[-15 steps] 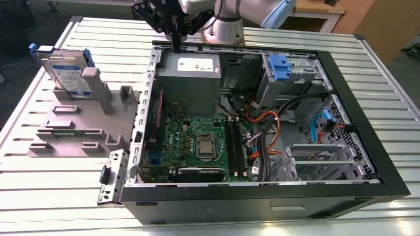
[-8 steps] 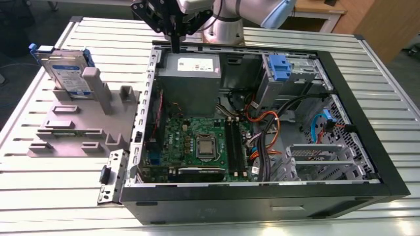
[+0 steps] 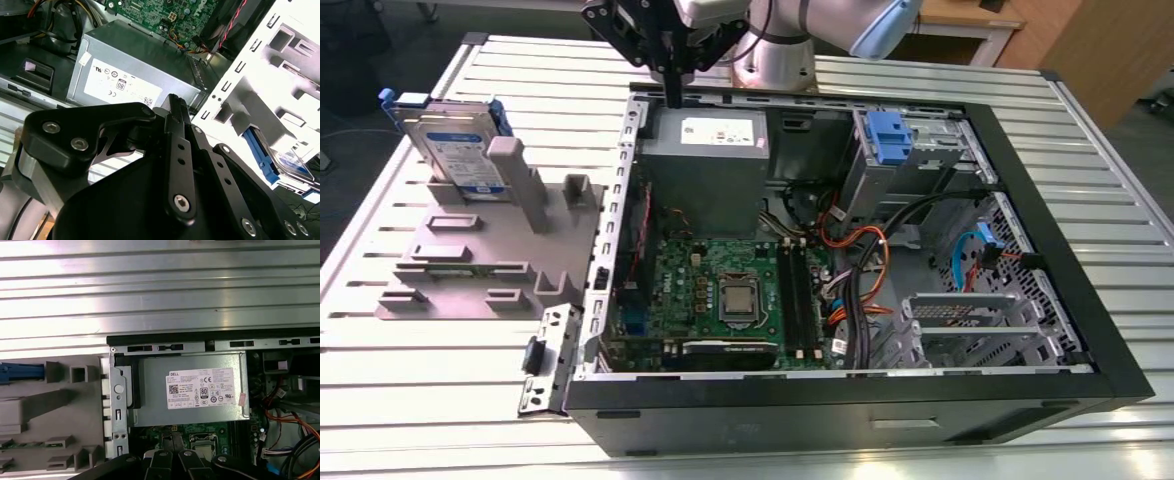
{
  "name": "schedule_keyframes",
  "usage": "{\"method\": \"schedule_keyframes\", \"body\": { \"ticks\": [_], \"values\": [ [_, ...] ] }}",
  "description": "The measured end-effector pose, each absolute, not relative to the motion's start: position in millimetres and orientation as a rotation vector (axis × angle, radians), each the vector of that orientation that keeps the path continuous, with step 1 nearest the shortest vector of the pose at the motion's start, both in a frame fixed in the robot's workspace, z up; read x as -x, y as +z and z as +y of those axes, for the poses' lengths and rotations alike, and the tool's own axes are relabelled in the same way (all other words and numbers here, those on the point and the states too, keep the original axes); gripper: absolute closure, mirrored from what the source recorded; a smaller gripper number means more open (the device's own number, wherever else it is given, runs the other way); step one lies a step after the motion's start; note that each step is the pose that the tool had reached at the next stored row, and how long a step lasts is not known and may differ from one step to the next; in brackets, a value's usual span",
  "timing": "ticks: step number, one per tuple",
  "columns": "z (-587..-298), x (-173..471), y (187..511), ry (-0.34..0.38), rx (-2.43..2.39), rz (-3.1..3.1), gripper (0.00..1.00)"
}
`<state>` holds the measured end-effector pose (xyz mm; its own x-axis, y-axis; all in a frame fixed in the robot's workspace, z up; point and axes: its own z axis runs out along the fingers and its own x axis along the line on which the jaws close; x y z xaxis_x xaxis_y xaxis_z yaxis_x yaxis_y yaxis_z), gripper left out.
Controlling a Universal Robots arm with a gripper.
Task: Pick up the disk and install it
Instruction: 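Reach for the disk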
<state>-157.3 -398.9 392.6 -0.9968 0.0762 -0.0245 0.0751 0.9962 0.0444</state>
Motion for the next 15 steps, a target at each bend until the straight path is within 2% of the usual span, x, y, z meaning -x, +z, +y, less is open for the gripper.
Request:
{"method": "schedule_keyframes", "body": {
  "ticks": [15],
  "values": [
    [-399.0,162.5,392.6,0.068,-0.118,3.113,0.89]
  ]
}}
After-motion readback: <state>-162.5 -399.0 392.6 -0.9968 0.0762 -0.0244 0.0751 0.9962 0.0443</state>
